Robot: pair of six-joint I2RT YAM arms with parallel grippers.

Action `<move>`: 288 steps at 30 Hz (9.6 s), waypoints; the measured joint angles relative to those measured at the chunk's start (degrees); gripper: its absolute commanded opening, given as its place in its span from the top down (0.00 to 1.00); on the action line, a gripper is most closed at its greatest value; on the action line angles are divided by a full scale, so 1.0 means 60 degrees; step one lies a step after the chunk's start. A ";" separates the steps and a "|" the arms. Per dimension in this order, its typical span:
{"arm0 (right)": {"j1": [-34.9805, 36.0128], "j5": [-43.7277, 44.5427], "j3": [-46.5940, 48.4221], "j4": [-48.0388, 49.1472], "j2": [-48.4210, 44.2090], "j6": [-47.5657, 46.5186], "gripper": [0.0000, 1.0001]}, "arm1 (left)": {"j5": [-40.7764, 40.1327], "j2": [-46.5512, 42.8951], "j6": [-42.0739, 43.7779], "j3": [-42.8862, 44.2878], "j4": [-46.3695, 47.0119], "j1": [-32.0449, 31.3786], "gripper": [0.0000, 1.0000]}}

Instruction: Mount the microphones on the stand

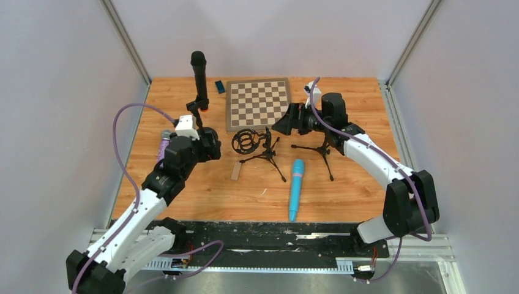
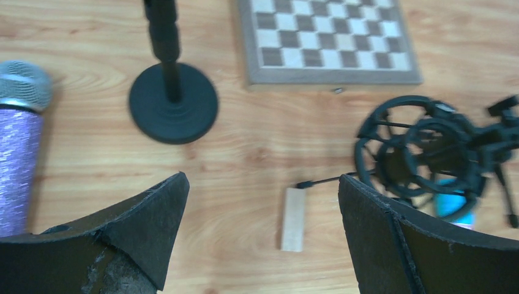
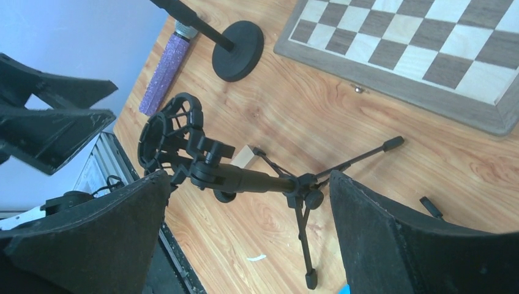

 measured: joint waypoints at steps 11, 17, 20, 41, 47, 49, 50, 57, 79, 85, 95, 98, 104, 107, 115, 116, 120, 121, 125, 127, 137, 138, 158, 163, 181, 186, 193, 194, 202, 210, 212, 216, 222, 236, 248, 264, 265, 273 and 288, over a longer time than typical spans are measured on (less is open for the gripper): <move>0.0000 -0.0106 -0.0364 -0.0233 0.0004 -0.0178 0.00 | -0.1300 0.3013 0.1082 0.1184 -0.2127 0.1300 0.00; 0.0000 -0.0310 -0.0372 -0.0229 0.0066 -0.0204 0.00 | -0.1796 0.3971 0.1162 0.1282 -0.2769 0.2637 0.00; 0.0000 -0.0408 -0.0372 -0.0233 0.0204 -0.0204 0.00 | -0.2051 0.4590 0.1158 0.1530 -0.3031 0.3217 0.00; 0.0000 -0.0965 -0.0368 -0.0237 0.0769 -0.0200 0.00 | -0.2368 0.7555 0.1359 0.2269 -0.3169 0.5348 0.00; 0.0000 -0.0998 -0.0368 -0.0240 0.0769 -0.0200 0.00 | -0.1963 0.8021 0.1497 0.2670 -0.2918 0.5439 0.23; 0.0000 -0.0998 -0.0368 -0.0244 0.0769 -0.0204 0.00 | -0.1883 0.8087 0.1523 0.2710 -0.2878 0.5446 0.31; 0.0000 -0.0998 -0.0368 -0.0248 0.0769 -0.0204 0.00 | -0.1807 0.8120 0.1548 0.2718 -0.2834 0.5453 0.32; 0.0000 -0.0984 -0.0342 -0.0342 0.0769 -0.0248 0.00 | -0.1359 0.8164 0.1734 0.2710 -0.2747 0.5493 0.56; 0.0000 -0.0736 -0.0313 -0.0670 0.0678 -0.0324 0.00 | 0.3220 0.4980 0.0466 0.0131 -0.2175 0.5020 1.00; 0.0000 -0.0634 -0.0313 -0.0670 0.0404 -0.0379 0.00 | 0.3570 0.3537 0.0102 -0.0623 -0.2087 0.4790 1.00; 0.0000 -0.0393 -0.0313 -0.0787 -0.0062 -0.0492 0.00 | 0.4036 0.0131 -0.0018 -0.1180 -0.2255 0.4546 1.00; 0.0000 -0.0295 -0.0313 -0.0860 -0.0255 -0.0612 0.00 | 0.4204 -0.0998 0.0062 -0.1082 -0.2444 0.4524 1.00; 0.0000 -0.0251 -0.0262 -0.0951 -0.0688 -0.0699 0.00 | 0.5045 -0.2616 0.0164 -0.0452 -0.2466 0.4437 1.00; 0.0000 -0.0313 -0.0200 -0.0951 -0.0754 -0.0696 0.00 | 0.5504 -0.2954 0.0149 -0.0295 -0.2266 0.4433 1.00; 0.0073 -0.0696 -0.0186 -0.0951 -0.0801 -0.0554 0.00 | 0.6980 -0.3687 -0.0718 -0.0699 -0.0721 0.4248 1.00; 0.0113 -0.0739 -0.0186 -0.0929 -0.0831 -0.0499 0.00 | 0.7082 -0.3796 -0.0860 -0.0769 -0.0470 0.4160 1.00; 0.0481 -0.0863 -0.0219 -0.0565 -0.1126 -0.0157 0.00 | 0.7453 -0.3847 -0.1552 -0.0965 0.0900 0.3727 1.00; 0.0590 -0.0903 -0.0248 -0.0375 -0.1220 -0.0080 0.00 | 0.7508 -0.3781 -0.1676 -0.0984 0.1198 0.3603 1.00; 0.0947 -0.1107 -0.0375 0.0572 -0.1486 0.0433 0.00 | 0.7577 -0.3096 -0.2211 -0.0987 0.2634 0.2805 1.00; 0.1049 -0.1220 -0.0514 0.1155 -0.1519 0.0739 0.00 | 0.7559 -0.2659 -0.2382 -0.0987 0.3249 0.2320 1.00; 0.1253 -0.1690 -0.1625 0.4280 -0.1719 0.2415 0.03 | 0.6710 -0.0124 -0.2616 -0.0572 0.5661 -0.0372 1.00; 0.1271 -0.1723 -0.1665 0.4546 -0.1756 0.2543 0.03 | 0.6626 0.0066 -0.2626 -0.0525 0.5858 -0.0554 1.00; 0.1825 -0.2076 -0.2503 0.8925 -0.1472 0.4841 0.19 | 0.5829 0.0703 -0.3096 -0.0699 0.8255 -0.1151 1.00; 0.1909 -0.2073 -0.2295 0.9293 -0.1177 0.5111 0.19 | 0.5810 0.0783 -0.3136 -0.0772 0.8327 -0.1206 1.00; 0.2004 -0.2080 -0.1235 1.0805 0.0149 0.6091 0.41 | 0.5945 0.1031 -0.3264 -0.0820 0.8542 -0.1392 1.00; 0.2004 -0.2091 -0.1224 1.0958 0.0182 0.6142 0.59 | 0.5992 0.1071 -0.3260 -0.0820 0.8491 -0.1395 1.00; 0.2004 -0.2087 -0.1220 1.0961 0.0182 0.6138 0.98 | 0.6065 0.1096 -0.3264 -0.0820 0.8608 -0.1406 1.00; 0.2004 -0.2087 -0.1220 1.0958 0.0182 0.6138 1.00 | 0.6065 0.1115 -0.3264 -0.0820 0.8615 -0.1421 1.00; 0.2000 -0.2095 -0.1177 1.0808 0.0175 0.5927 1.00 | 0.5967 0.1195 -0.3300 -0.0929 0.8899 -0.1439 0.23; 0.2011 -0.2018 -0.1173 0.9107 -0.0051 0.4619 1.00 | 0.5129 0.1195 -0.3891 -0.1603 0.9916 -0.1439 0.00; 0.2011 -0.1912 -0.1173 0.8561 -0.0178 0.4204 1.00 | 0.4874 0.1195 -0.4007 -0.1614 0.9930 -0.1439 0.00; 0.2018 -0.1570 -0.1191 0.7406 -0.0597 0.3297 1.00 | 0.4102 0.1064 -0.4127 -0.1614 0.9351 -0.1439 0.00; 0.2047 -0.0987 -0.1217 0.6084 -0.1180 0.2142 1.00 | 0.2860 0.0674 -0.3555 -0.1024 0.6597 -0.1439 0.00; 0.2047 -0.0463 -0.1209 0.4317 -0.1432 0.0681 1.00 | -0.1104 0.1931 -0.1636 0.1796 -0.0208 -0.1439 0.00; 0.2047 -0.0295 -0.1133 0.3541 -0.1464 0.0044 1.00 | -0.2233 0.3297 -0.1362 0.2062 -0.2776 -0.0423 0.00; 0.2473 0.0721 0.0324 0.2539 -0.1464 -0.0863 1.00 | 0.0973 0.4124 -0.1311 0.1599 -0.1916 0.1002 0.00; 0.2579 0.0849 0.0390 0.2532 -0.1457 -0.0962 1.00 | 0.1093 0.4102 -0.1319 0.1555 -0.1818 0.1027 0.00; 0.3523 0.2000 0.1555 0.1854 -0.0896 -0.1912 1.00 | 0.1585 0.3585 -0.1333 0.1242 -0.1410 0.1129 0.00; 0.5125 0.3683 0.3169 0.0579 0.0463 -0.4830 1.00 | 0.1614 0.3115 -0.1333 0.1104 -0.1191 0.1129 0.00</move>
